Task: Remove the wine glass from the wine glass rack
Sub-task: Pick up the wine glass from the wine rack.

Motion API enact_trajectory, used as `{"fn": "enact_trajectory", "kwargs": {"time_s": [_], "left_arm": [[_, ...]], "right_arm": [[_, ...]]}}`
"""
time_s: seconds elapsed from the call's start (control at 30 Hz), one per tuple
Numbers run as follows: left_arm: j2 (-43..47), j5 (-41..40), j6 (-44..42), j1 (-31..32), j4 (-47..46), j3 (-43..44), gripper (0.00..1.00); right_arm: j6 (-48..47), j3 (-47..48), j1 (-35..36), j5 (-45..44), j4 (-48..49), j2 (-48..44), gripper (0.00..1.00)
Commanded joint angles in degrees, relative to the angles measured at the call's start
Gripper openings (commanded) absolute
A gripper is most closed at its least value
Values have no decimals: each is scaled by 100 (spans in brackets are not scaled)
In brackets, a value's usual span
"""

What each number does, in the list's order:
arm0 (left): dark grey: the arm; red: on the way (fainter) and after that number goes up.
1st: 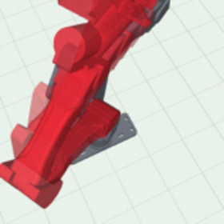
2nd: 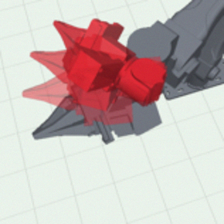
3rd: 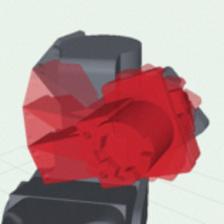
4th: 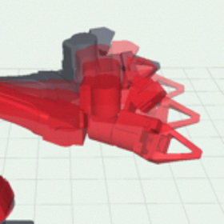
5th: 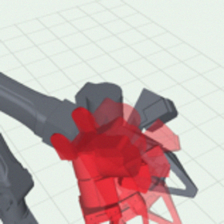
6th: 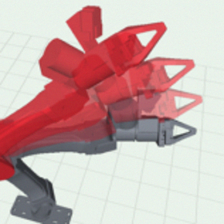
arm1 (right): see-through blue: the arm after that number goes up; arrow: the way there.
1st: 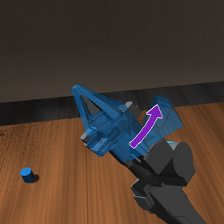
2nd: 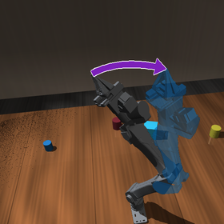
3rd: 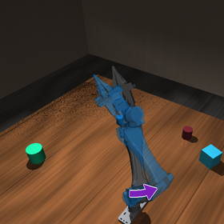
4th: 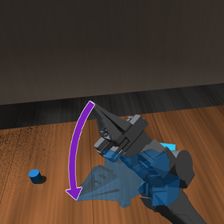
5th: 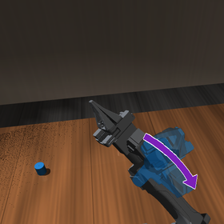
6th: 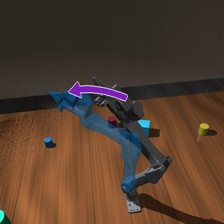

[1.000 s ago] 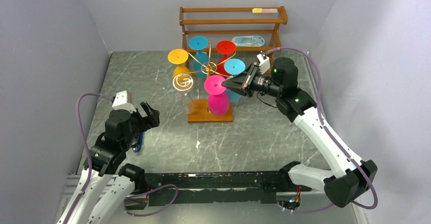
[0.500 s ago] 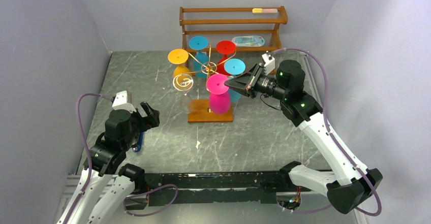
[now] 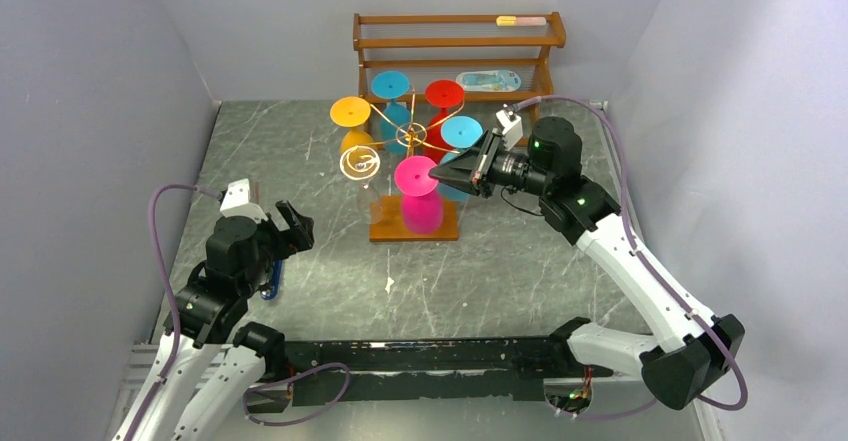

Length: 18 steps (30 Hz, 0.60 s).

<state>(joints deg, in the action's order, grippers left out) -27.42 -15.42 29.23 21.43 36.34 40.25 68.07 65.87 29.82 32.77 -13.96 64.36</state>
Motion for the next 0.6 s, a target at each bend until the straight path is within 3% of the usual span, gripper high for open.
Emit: {"fn": "enact_trajectory", "kwargs": {"time_s": [0.0,0.57], "left_arm": [[59,-49,1,-60,38,60,95],[71,-49,8,-61,32,60,95]], "right_arm": [[17,46,109,150,187,57,0],[653,-258,109,-1201,754,-120,0]]}}
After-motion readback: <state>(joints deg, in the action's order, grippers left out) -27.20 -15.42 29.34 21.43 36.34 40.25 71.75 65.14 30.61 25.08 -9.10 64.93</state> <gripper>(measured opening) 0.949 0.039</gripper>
